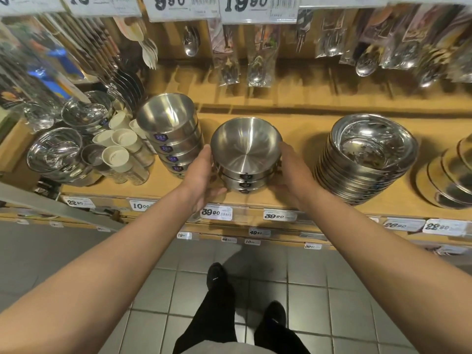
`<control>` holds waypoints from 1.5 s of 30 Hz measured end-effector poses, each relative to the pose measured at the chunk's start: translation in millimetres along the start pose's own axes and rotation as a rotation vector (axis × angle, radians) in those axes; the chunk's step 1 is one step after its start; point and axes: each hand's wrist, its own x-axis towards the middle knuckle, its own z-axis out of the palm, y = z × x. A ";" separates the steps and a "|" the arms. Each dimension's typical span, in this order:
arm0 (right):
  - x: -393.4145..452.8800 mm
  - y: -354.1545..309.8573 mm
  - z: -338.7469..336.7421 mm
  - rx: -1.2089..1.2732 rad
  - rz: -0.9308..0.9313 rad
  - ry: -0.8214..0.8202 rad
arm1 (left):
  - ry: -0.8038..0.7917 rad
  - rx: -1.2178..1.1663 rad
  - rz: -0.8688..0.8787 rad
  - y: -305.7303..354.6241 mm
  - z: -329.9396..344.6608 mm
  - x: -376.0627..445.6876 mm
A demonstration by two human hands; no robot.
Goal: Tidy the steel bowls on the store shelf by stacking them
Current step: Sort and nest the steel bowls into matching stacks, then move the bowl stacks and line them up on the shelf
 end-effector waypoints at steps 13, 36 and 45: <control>28.3 32.2 -14.0 0.179 0.018 0.129 | -0.076 -0.047 -0.046 1.4 21.7 11.0; 51.8 7.0 4.0 0.163 -0.131 0.248 | -0.056 -0.128 -0.018 29.4 42.6 48.1; 17.8 24.2 -1.1 0.283 -0.008 0.140 | 0.017 -0.105 0.004 18.3 37.6 33.4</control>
